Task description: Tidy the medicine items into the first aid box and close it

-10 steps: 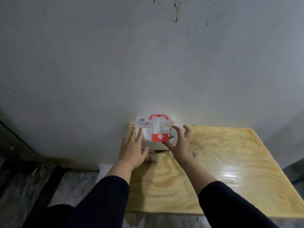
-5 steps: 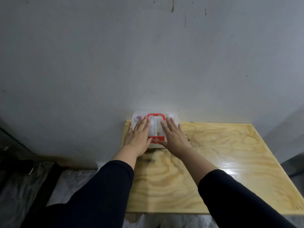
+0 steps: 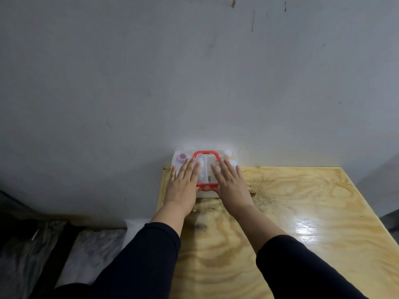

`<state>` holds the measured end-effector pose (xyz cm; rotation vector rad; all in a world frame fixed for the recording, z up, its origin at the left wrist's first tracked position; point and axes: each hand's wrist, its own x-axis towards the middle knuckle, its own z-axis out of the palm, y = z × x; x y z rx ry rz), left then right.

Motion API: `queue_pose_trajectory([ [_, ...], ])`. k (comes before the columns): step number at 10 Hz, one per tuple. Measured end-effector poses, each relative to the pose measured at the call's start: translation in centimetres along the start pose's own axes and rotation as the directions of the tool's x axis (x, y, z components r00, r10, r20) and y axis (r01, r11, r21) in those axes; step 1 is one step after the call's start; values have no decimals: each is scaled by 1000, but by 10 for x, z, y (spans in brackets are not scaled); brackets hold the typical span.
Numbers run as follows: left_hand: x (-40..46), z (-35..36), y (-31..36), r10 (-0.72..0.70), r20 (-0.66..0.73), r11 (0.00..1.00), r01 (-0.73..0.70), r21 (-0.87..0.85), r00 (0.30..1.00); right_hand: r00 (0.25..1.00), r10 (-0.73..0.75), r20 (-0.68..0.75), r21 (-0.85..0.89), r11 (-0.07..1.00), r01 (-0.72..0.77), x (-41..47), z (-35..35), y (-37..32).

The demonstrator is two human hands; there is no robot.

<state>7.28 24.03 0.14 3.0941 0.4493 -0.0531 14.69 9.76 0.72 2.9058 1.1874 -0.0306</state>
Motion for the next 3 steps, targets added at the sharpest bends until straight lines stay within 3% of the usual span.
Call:
queue_pose_trajectory([
  [1, 2, -9, 0, 20, 48, 999, -18, -45, 999, 997, 14, 76, 40, 999, -17, -1, -11, -2],
  [2, -4, -9, -12, 78, 1, 986, -77, -147, 997, 988, -3, 155, 196, 980, -27, 0, -42, -1],
  [3, -46, 18, -32, 47, -354, 967, -132, -220, 934, 986, -61, 152, 290, 957, 14, -14, -100, 8],
])
